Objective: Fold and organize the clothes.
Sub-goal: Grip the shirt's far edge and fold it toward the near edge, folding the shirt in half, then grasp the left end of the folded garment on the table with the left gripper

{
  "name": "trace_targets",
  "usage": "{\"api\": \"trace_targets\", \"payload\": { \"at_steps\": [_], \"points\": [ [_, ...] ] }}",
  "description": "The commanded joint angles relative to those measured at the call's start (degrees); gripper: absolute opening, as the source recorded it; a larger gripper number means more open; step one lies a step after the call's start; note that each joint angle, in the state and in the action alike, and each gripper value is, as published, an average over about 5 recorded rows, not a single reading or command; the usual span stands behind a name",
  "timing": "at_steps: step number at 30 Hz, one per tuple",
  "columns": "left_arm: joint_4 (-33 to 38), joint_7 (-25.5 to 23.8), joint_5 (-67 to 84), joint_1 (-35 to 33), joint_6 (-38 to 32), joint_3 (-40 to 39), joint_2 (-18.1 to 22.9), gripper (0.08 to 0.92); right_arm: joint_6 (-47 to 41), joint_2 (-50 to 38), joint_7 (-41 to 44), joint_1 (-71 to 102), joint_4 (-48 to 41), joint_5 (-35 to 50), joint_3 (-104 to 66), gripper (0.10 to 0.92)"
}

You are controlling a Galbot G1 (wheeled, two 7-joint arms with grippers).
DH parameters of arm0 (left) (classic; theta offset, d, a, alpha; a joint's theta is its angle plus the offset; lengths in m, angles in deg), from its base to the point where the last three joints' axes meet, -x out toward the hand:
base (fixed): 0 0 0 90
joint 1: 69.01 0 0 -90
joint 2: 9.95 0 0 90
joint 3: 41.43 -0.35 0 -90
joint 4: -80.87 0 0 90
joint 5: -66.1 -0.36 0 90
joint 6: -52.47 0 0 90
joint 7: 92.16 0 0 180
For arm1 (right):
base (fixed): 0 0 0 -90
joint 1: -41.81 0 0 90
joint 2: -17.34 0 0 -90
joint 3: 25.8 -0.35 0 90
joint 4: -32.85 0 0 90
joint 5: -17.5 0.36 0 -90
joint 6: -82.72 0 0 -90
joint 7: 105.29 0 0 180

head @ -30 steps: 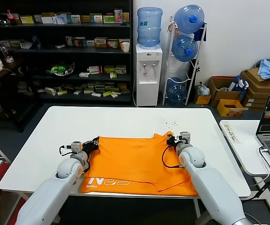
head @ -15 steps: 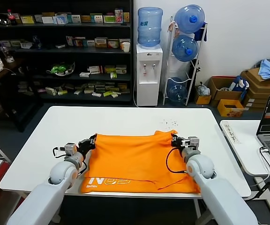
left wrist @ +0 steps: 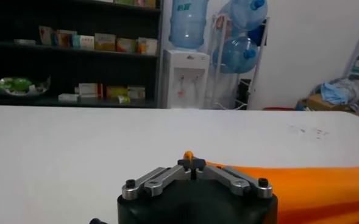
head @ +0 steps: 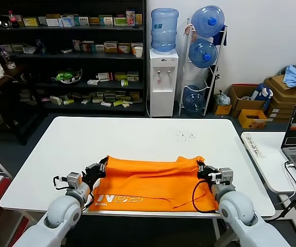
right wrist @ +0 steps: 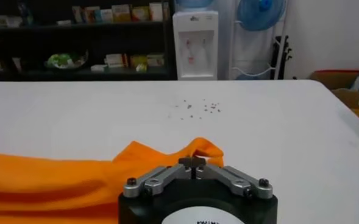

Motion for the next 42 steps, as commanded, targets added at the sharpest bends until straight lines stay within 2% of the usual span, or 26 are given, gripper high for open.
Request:
{"api": "trace_targets", "payload": {
  "at_steps": [1,15,18,28,33,38,42],
  "points": [
    [7.5,1.7,-2.5,-7.8,0.1,1.4,-0.9,0.094,-1.7,-2.1,-1.8,8.9,9.1,0.7,-3.2,0.125],
    [7.6,1.8,-5.3,-10.2,0.1,3.0,-0.5,0.094,-4.2,-2.3,-1.3,9.6,10.4,0.3,-3.4,0.128],
    [7.7,1.7,-5.5,-10.4,0.2,3.4,-0.5,0.13,-4.4,-2.7,-1.0,10.2,11.1,-0.2,-4.0,0.174],
    [7.9,2.3,-6.8,-14.7,1.7,6.1,0.3,0.411,-3.1,-3.6,0.7,16.4,13.3,-2.2,-10.2,0.459],
    [8.3,2.0,-7.0,-18.7,1.2,6.5,3.1,0.558,-1.4,-2.6,1.8,20.4,14.3,-4.0,-13.8,0.606],
    [6.6,2.0,-7.9,-18.5,-0.1,6.4,6.4,0.706,-1.0,-1.2,1.7,21.7,15.5,-4.8,-14.4,0.75],
    [5.1,1.5,-8.3,-17.5,-1.4,6.8,7.3,0.798,-1.0,-0.8,1.6,21.9,16.1,-5.0,-14.5,0.814]
  ]
}}
